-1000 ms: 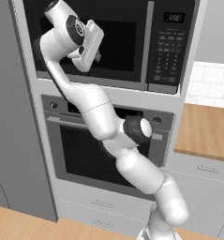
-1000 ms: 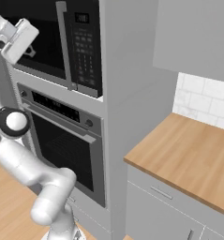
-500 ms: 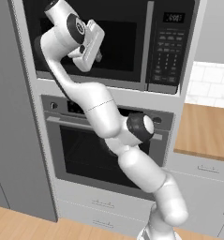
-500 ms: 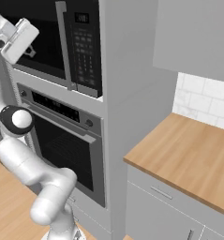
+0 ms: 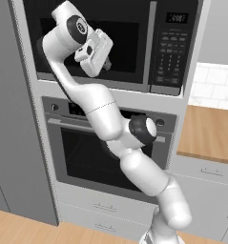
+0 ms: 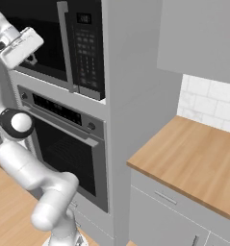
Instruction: Open the microwave, place the bowl with waffle inside the microwave, then close the microwave door and turn it on.
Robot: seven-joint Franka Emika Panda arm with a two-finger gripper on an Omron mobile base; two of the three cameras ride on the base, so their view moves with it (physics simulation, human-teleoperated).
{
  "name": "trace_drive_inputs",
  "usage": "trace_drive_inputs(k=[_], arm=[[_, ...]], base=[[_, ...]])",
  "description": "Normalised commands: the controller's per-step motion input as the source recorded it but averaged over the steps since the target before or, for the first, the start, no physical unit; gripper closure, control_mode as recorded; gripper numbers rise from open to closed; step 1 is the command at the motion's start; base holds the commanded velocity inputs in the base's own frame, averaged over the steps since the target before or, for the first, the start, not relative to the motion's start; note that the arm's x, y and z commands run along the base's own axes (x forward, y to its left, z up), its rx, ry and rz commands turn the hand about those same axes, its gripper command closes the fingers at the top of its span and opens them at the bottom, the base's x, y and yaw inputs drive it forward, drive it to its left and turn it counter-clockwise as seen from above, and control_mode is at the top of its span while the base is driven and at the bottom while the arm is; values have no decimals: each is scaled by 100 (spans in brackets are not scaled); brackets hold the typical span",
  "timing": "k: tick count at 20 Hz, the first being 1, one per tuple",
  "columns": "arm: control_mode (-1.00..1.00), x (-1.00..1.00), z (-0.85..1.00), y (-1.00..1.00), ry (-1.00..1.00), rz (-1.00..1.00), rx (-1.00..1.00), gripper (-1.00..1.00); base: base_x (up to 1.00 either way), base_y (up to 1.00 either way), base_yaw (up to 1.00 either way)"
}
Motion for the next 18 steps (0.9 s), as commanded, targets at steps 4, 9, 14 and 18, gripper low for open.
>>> trace_drive_inputs(k=[4, 9, 14, 18], arm=[[-100, -76, -100, -33, -18, 60, -15, 100], [-100, -26, -100, -19, -49, 72, -28, 100], [-100, -2, -100, -1, -47, 83, -26, 100], [-100, -3, -100, 0, -32, 88, -23, 100]], base=[[0, 0, 0], [0, 0, 0], [0, 0, 0], [0, 0, 0]])
